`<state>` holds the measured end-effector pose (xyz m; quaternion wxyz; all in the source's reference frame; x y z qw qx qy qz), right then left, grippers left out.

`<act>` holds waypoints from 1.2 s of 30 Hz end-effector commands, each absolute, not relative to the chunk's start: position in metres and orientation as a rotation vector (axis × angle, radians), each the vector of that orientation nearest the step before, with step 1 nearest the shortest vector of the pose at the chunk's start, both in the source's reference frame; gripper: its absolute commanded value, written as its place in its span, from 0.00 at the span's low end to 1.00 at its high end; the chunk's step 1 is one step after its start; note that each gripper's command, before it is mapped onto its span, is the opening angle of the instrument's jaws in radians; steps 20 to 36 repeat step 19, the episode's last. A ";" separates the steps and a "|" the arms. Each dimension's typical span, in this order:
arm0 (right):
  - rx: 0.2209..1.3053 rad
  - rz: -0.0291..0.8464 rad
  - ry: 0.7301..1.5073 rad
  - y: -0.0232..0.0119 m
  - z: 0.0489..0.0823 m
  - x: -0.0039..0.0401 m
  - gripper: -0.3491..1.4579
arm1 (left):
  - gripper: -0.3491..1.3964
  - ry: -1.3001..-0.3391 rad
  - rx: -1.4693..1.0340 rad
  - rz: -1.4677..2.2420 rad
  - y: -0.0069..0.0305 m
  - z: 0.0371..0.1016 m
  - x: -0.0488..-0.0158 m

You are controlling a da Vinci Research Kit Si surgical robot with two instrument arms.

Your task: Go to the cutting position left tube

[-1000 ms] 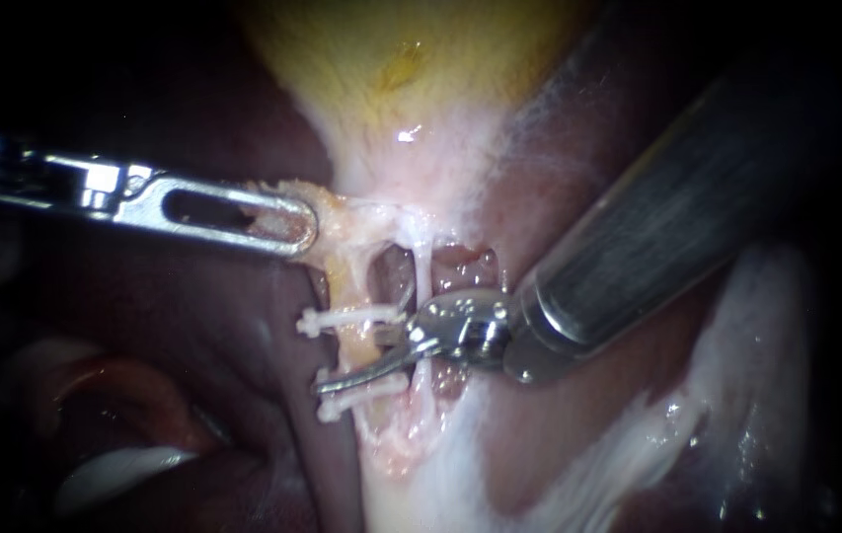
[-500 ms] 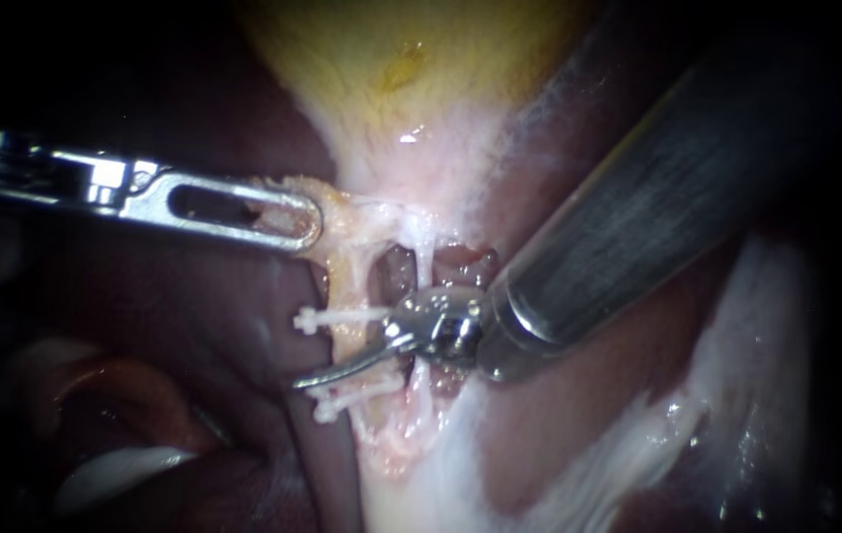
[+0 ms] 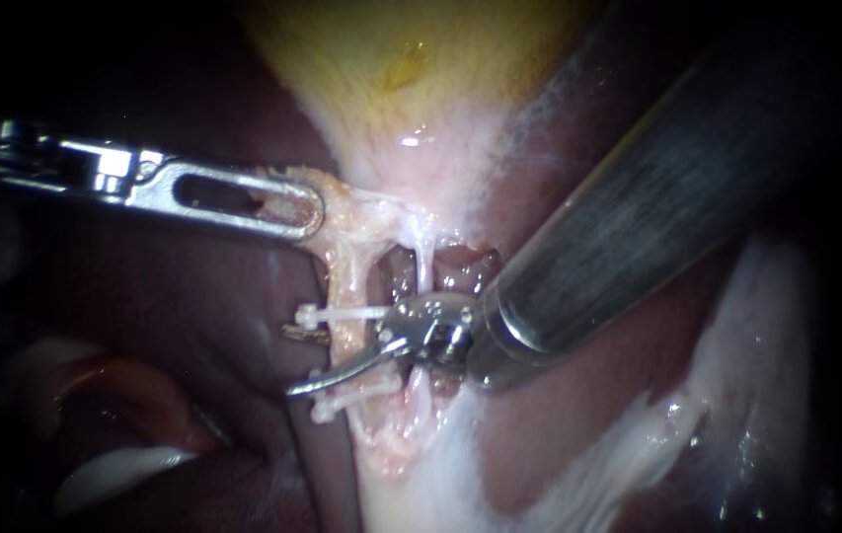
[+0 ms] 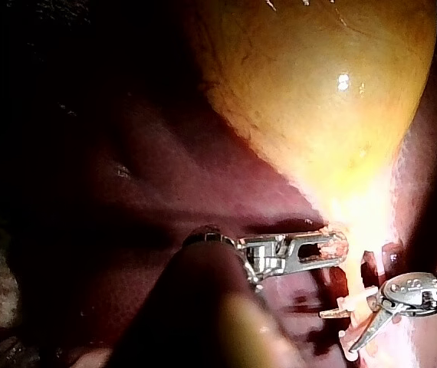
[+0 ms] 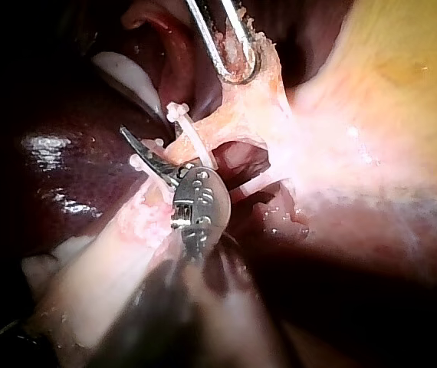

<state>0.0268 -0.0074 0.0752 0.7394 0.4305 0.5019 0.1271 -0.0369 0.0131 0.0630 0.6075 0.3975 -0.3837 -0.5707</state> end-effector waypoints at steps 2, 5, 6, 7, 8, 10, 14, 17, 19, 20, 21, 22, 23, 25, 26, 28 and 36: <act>0.944 0.281 1.100 -0.0073 0.0752 0.0270 0.81 | 0.00 -0.887 0.918 -1.320 0.0131 0.0630 -0.0370; 0.943 0.285 1.106 -0.0072 0.0751 0.0271 0.81 | 0.00 -0.887 0.917 -1.320 0.0130 0.0630 -0.0371; 0.943 0.285 1.106 -0.0072 0.0751 0.0271 0.81 | 0.00 -0.887 0.917 -1.320 0.0130 0.0630 -0.0371; 0.943 0.285 1.106 -0.0072 0.0751 0.0271 0.81 | 0.00 -0.887 0.917 -1.321 0.0129 0.0630 -0.0371; 0.943 0.285 1.106 -0.0072 0.0751 0.0271 0.81 | 0.00 -0.887 0.917 -1.321 0.0129 0.0630 -0.0371; 0.943 0.285 1.106 -0.0072 0.0751 0.0271 0.81 | 0.00 -0.887 0.916 -1.321 0.0129 0.0629 -0.0371; 0.943 0.286 1.106 -0.0071 0.0751 0.0271 0.81 | 0.00 -0.887 0.916 -1.321 0.0129 0.0629 -0.0371; 0.943 0.286 1.106 -0.0071 0.0751 0.0271 0.81 | 0.00 -0.887 0.916 -1.321 0.0129 0.0629 -0.0371; 0.943 0.286 1.106 -0.0071 0.0751 0.0271 0.81 | 0.00 -0.887 0.916 -1.321 0.0129 0.0629 -0.0371; 0.943 0.286 1.106 -0.0071 0.0751 0.0271 0.81 | 0.00 -0.887 0.916 -1.321 0.0129 0.0629 -0.0371; 0.943 0.286 1.106 -0.0071 0.0751 0.0271 0.81 | 0.00 -0.887 0.916 -1.321 0.0129 0.0629 -0.0371; 0.943 0.286 1.106 -0.0071 0.0751 0.0271 0.81 | 0.00 -0.887 0.916 -1.321 0.0129 0.0629 -0.0371; 0.943 0.286 1.106 -0.0071 0.0751 0.0271 0.81 | 0.00 -0.887 0.916 -1.321 0.0129 0.0629 -0.0371; 0.943 0.286 1.106 -0.0071 0.0751 0.0271 0.81 | 0.00 -0.887 0.916 -1.321 0.0129 0.0629 -0.0371; 0.943 0.286 1.106 -0.0071 0.0751 0.0271 0.81 | 0.00 -0.887 0.916 -1.321 0.0129 0.0629 -0.0371; 0.943 0.286 1.106 -0.0071 0.0751 0.0271 0.81 | 0.00 -0.887 0.916 -1.321 0.0129 0.0629 -0.0371; 0.943 0.286 1.106 -0.0071 0.0751 0.0271 0.81 | 0.00 -0.887 0.916 -1.321 0.0129 0.0629 -0.0371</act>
